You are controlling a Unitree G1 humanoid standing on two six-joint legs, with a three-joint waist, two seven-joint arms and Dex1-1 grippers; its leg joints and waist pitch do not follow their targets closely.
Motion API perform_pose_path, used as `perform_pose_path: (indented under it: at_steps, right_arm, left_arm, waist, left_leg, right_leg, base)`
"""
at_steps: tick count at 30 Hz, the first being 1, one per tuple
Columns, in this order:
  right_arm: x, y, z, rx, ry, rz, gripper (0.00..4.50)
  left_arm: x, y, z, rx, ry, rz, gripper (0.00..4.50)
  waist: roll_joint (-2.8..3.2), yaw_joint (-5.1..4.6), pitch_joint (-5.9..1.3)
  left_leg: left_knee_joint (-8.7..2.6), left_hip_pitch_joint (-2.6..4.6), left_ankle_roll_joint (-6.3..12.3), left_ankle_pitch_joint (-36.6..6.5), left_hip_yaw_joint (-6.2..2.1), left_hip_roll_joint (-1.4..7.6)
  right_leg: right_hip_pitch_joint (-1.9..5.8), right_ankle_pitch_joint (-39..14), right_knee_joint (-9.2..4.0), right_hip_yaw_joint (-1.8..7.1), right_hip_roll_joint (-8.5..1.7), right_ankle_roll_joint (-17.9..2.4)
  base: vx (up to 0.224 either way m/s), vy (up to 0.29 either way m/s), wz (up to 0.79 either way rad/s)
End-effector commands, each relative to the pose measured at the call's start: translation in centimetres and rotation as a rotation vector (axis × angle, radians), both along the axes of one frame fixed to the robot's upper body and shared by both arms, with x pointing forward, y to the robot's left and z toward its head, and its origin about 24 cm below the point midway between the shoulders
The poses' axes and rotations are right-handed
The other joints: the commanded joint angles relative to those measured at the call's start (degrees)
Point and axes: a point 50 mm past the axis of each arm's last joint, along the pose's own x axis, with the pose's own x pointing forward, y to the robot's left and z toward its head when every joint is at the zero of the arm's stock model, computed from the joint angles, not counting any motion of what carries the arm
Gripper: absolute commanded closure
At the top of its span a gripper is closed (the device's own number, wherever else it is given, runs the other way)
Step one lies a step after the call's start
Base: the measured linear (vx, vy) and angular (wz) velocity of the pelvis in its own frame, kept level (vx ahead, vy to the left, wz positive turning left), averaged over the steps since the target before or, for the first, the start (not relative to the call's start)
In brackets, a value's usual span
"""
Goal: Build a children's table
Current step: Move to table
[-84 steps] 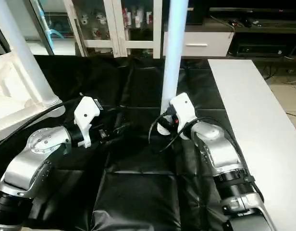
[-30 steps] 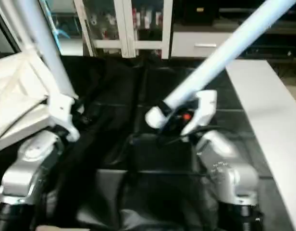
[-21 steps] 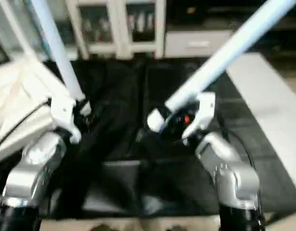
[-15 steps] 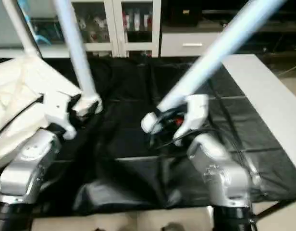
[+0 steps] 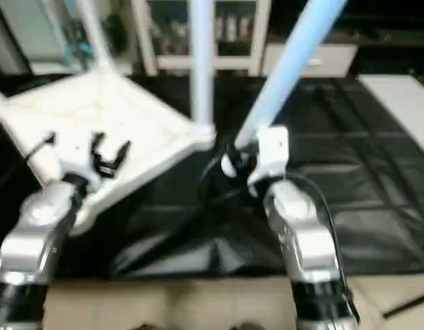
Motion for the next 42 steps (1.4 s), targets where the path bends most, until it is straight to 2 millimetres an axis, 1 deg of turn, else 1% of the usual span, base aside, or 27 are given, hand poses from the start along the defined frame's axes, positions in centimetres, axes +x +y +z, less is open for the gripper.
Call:
perform_pose_path:
  at_steps: [1,2,3,4,5,6,7,8,9,10,11,12,13,14,15,16,17,18,19,20,21,22,23,26,28,32,42]
  right_arm:
    - [0.0,-0.7,0.0,0.042,0.000,-0.027,2.64]
    - [0.0,-0.6,0.1,0.062,-0.002,-0.020,2.64]
    - [0.0,-0.5,0.2,0.075,-0.004,-0.017,2.64]
    - [0.0,-0.5,0.2,0.085,-0.005,-0.013,2.64]
    - [0.0,-0.4,0.3,0.081,-0.007,0.004,2.64]
    - [0.0,-0.3,0.5,0.078,-0.009,0.021,2.64]
    - [0.0,-0.3,0.6,0.077,-0.009,0.032,2.64]
    - [0.0,-0.3,0.6,0.078,-0.009,0.034,2.64]
    - [0.0,-0.3,0.7,0.079,-0.008,0.043,2.64]
    - [0.0,-0.4,0.8,0.084,-0.006,0.050,2.64]
    - [0.0,-0.7,1.0,0.094,0.005,0.063,2.64]
    - [0.1,-0.8,1.0,0.109,0.022,0.074,2.64]
    - [0.2,-1.0,1.2,0.127,0.033,0.088,2.64]
    - [0.2,-1.1,1.4,0.157,0.049,0.104,2.64]
    - [0.2,-1.2,1.5,0.178,0.059,0.116,2.64]
    - [0.3,-1.5,1.5,0.229,0.109,0.155,2.64]
    - [0.2,-1.5,1.5,0.243,0.129,0.175,2.64]
    - [0.1,-1.8,1.6,0.281,0.174,0.244,2.64]
    - [0.1,-2.2,1.8,0.340,0.195,0.281,2.64]
    - [0.0,-2.5,2.0,0.387,0.207,0.306,2.64]
    - [-0.1,-3.0,2.7,0.500,0.196,0.379,2.64]
    - [-0.2,-3.4,3.2,0.574,0.180,0.432,2.64]
    - [-0.2,-3.8,3.4,0.628,0.182,0.466,2.64]
    - [-0.2,-5.5,3.7,0.833,0.208,0.580,2.64]
    - [-0.2,-5.8,3.7,0.875,0.220,0.605,2.64]
    - [-0.6,-6.0,4.2,0.921,0.238,0.675,2.64]
    - [-1.6,-6.1,5.4,0.989,0.245,0.807,2.64]
  left_arm:
    - [0.2,-0.8,-0.1,-0.016,0.002,-0.008,1.40]
    - [0.3,-0.9,-0.1,-0.029,0.002,-0.002,1.40]
    - [0.4,-1.0,-0.2,-0.038,0.002,0.001,1.40]
    - [0.5,-1.1,-0.2,-0.044,0.001,0.005,1.40]
    - [0.7,-1.4,-0.1,-0.030,-0.007,-0.001,1.40]
    - [1.0,-1.8,0.1,-0.010,-0.015,0.001,1.40]
    - [1.2,-2.1,0.2,-0.003,-0.017,0.011,1.40]
    - [1.2,-2.2,0.2,-0.004,-0.016,0.017,1.40]
    - [1.3,-2.3,0.2,-0.014,-0.018,0.014,1.40]
    - [1.3,-2.4,0.3,-0.016,-0.019,0.013,1.40]
    - [1.4,-2.4,0.3,-0.018,-0.018,0.013,1.40]
    - [1.5,-2.5,0.3,-0.021,-0.013,0.016,1.40]
    - [1.6,-2.4,0.2,-0.048,-0.007,0.029,1.40]
    - [1.7,-2.4,0.3,-0.063,-0.001,0.037,1.40]
    - [1.7,-2.4,0.3,-0.072,0.002,0.042,1.40]
    - [1.7,-2.5,0.3,-0.061,0.011,0.031,1.40]
    - [1.7,-2.5,0.3,-0.054,0.013,0.025,1.40]
    - [1.6,-2.7,0.3,-0.046,0.015,0.007,1.40]
    - [1.5,-2.9,0.4,-0.058,0.015,-0.003,1.40]
    - [1.4,-3.0,0.4,-0.067,0.016,-0.010,1.40]
    - [1.3,-3.1,0.6,-0.074,0.013,-0.032,1.40]
    - [1.1,-3.2,0.7,-0.078,0.011,-0.048,1.40]
    - [1.0,-3.3,0.8,-0.078,0.009,-0.059,1.40]
    - [0.4,-3.7,1.1,-0.084,0.006,-0.117,1.40]
    - [0.4,-3.6,1.1,-0.081,0.009,-0.120,1.40]
    - [0.3,-3.5,1.0,-0.070,0.012,-0.115,1.40]
    - [0.2,-3.4,1.0,-0.066,0.021,-0.118,1.40]
  waist:
    - [-3.02,2.47,-3.71]
    - [-2.35,2.51,-4.64]
    - [-1.65,1.58,-3.45]
    - [-2.07,2.21,-3.11]
    - [-1.22,2.25,-3.05]
    - [-0.19,1.99,-3.04]
    - [4.85,0.49,-3.87]
    - [4.12,-1.29,-4.07]
    - [4.60,-1.00,-3.71]
    - [5.04,-1.16,-3.43]
    - [5.13,-1.10,-4.07]
    - [4.91,-1.05,-4.26]
    - [4.83,-0.50,-4.63]
    - [4.29,-0.25,-4.72]
    - [4.15,-0.05,-4.86]
    - [2.94,0.01,-4.78]
    - [1.87,0.30,-4.56]
    - [-0.72,1.21,-4.58]
    - [-1.89,4.13,-4.23]
    - [-2.31,4.46,-3.64]
    - [-1.94,4.54,-3.65]
    - [-0.67,4.30,-3.79]
    - [-0.52,3.06,-3.66]
    - [-0.36,2.10,-3.30]
    - [-0.68,2.36,-3.06]
    - [-1.09,3.10,-3.35]
    - [-0.91,3.62,-3.73]
  left_leg:
    - [4.81,-0.39,4.84,-14.17,-3.40,5.78]
    - [11.41,-4.46,0.30,-13.50,-7.03,5.32]
    - [13.24,-6.80,-7.57,-12.26,-9.11,4.70]
    - [11.50,-4.81,-11.02,-12.51,-8.24,4.47]
    - [6.58,-2.19,-9.79,-7.03,-7.61,5.48]
    - [2.18,-1.06,-8.30,-3.53,-7.45,6.66]
    - [-3.65,3.07,-8.54,-2.03,-8.77,8.83]
    - [-5.64,3.21,-9.41,-4.52,-9.62,13.12]
    - [-6.33,2.74,-13.62,-6.95,-10.51,13.41]
    - [-7.59,3.42,-19.44,-11.17,-12.11,16.21]
    - [-8.20,4.33,-18.70,-8.63,-13.63,18.73]
    - [-7.98,4.41,-17.15,-6.02,-13.79,19.51]
    - [-7.77,3.98,-12.97,-4.79,-12.96,19.34]
    - [-7.86,3.89,-7.06,-6.44,-11.57,17.54]
    - [-7.70,4.38,-4.50,-6.30,-10.95,16.57]
    - [-7.36,4.02,1.48,-4.79,-9.77,14.49]
    - [-6.58,2.84,3.23,-4.65,-8.84,13.25]
    - [-4.11,-0.29,1.83,-8.24,-6.07,9.85]
    - [-0.08,-1.60,0.14,-4.79,-3.67,7.67]
    - [-0.13,-1.53,-0.66,-3.58,-3.87,8.26]
    - [-1.92,-2.22,-2.32,-0.67,-3.66,8.67]
    - [-3.89,-1.50,-3.34,-2.86,-3.60,10.35]
    - [-5.07,-0.99,-4.31,-6.82,-3.94,11.56]
    - [-5.67,0.04,-5.37,-15.05,-3.47,11.94]
    - [-5.32,0.05,-5.47,-15.58,-2.54,11.44]
    - [-5.16,0.00,-4.91,-11.10,-1.45,11.62]
    - [-5.08,0.21,-4.57,-7.45,-0.59,11.86]
  right_leg:
    - [1.93,-3.46,-11.81,12.51,-17.52,3.80]
    - [4.69,-1.02,-11.87,16.39,-21.66,2.52]
    - [5.57,1.22,-11.24,11.77,-18.39,3.79]
    - [5.21,1.55,-11.71,9.85,-14.39,-2.26]
    - [5.20,-3.69,-12.32,6.91,-10.75,-9.89]
    - [5.06,-6.72,-12.04,5.12,-8.11,-11.87]
    - [1.96,-3.20,-6.80,2.47,0.15,-7.87]
    - [0.69,3.77,-4.14,2.92,0.43,-5.43]
    - [1.35,5.76,-4.17,2.74,0.21,-4.33]
    - [0.05,4.22,-3.42,2.71,0.02,-1.79]
    - [-1.14,-0.63,-1.31,2.55,-0.08,1.14]
    - [-1.61,-1.79,-0.60,2.59,-0.25,1.68]
    - [-1.64,-3.00,0.30,2.40,-0.37,2.87]
    - [-0.81,-2.58,-0.27,2.36,-0.45,2.80]
    - [-0.76,-1.53,-0.92,2.42,-0.67,2.43]
    - [0.10,1.76,-3.35,3.56,-1.75,1.95]
    - [1.20,4.15,-5.44,4.70,-2.95,1.98]
    - [3.35,8.43,-8.91,7.38,-7.06,0.21]
    - [4.30,2.63,-11.43,9.26,-11.70,5.49]
    - [3.92,-2.44,-11.90,9.36,-11.63,6.95]
    - [4.85,-7.75,-11.14,7.30,-9.13,5.31]
    - [3.71,-8.83,-10.52,5.84,-6.54,1.16]
    - [3.33,-7.15,-9.56,5.10,-5.00,-2.98]
    - [2.96,-5.07,-9.82,4.96,-5.29,-8.36]
    - [2.79,-6.69,-10.42,5.31,-5.78,-9.14]
    - [2.78,-8.22,-10.64,5.29,-5.81,-7.40]
    - [2.68,-1.99,-10.16,5.22,-5.79,-7.98]
  base:
    - [-0.064,0.264,-0.02]
    - [-0.064,0.264,-0.02]
    - [-0.059,0.256,-0.11]
    - [-0.102,0.276,-0.17]
    - [-0.102,0.276,-0.17]
    - [-0.104,0.343,-0.03]
    - [-0.086,0.352,0.23]
    - [-0.086,0.352,0.23]
    - [-0.069,0.322,0.20]
    - [-0.067,0.256,0.09]
    - [-0.067,0.256,0.09]
    - [-0.077,0.167,0.14]
    - [-0.090,0.100,0.12]
    - [-0.090,0.100,0.12]
    - [-0.095,0.048,0.06]
    - [-0.096,0.008,-0.03]
    - [-0.096,0.008,-0.03]
    - [-0.093,-0.050,-0.11]
    - [-0.093,-0.071,-0.11]
    - [-0.093,-0.071,-0.11]
    - [-0.085,-0.028,-0.15]
    - [-0.070,0.017,-0.18]
    - [-0.070,0.017,-0.18]
    - [-0.019,0.016,-0.05]
    - [-0.027,0.023,-0.02]
    - [0.000,0.000,0.00]
    - [0.000,0.000,0.00]
